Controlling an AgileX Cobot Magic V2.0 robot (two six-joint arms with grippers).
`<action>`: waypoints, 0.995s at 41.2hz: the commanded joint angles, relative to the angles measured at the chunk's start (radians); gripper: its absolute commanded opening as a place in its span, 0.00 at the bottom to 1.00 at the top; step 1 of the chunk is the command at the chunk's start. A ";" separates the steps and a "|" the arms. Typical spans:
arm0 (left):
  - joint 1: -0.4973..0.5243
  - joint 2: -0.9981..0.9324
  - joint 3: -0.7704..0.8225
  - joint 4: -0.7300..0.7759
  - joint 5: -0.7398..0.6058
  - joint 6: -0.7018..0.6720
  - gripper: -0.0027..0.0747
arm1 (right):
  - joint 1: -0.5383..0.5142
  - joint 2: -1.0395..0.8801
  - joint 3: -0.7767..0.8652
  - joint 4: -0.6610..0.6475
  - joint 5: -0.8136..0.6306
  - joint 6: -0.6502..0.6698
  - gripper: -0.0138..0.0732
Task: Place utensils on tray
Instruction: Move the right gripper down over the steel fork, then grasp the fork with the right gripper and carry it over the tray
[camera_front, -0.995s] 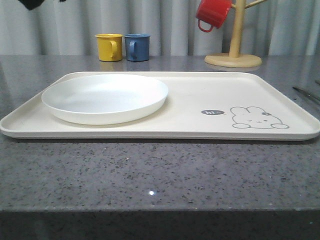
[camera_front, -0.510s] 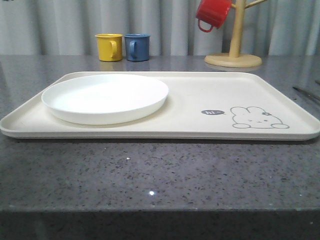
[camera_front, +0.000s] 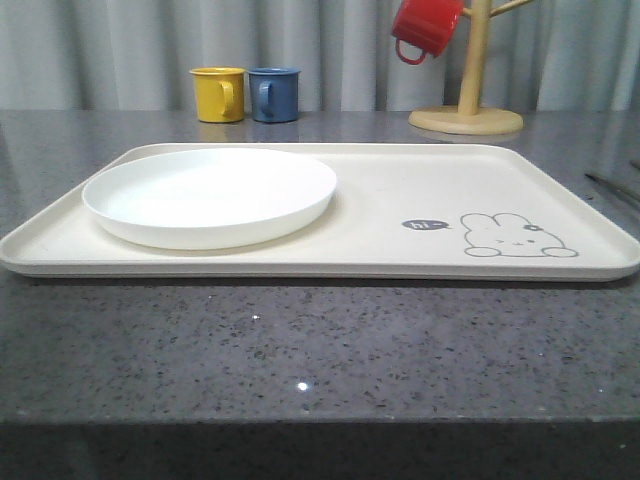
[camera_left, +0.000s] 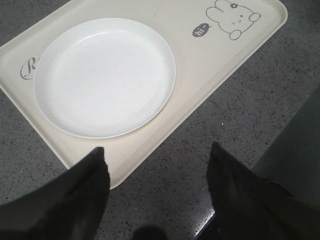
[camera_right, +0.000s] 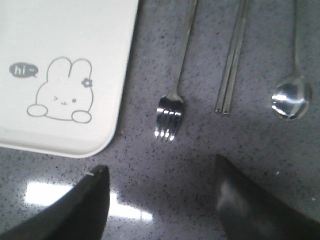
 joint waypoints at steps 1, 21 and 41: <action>0.001 0.008 -0.026 -0.015 -0.062 -0.014 0.58 | 0.008 0.116 -0.101 -0.026 0.042 -0.008 0.69; 0.001 0.063 -0.026 -0.015 -0.066 -0.014 0.58 | -0.017 0.503 -0.323 -0.101 0.068 0.078 0.57; 0.001 0.082 -0.026 -0.015 -0.066 -0.014 0.58 | -0.047 0.619 -0.325 -0.045 -0.038 0.080 0.57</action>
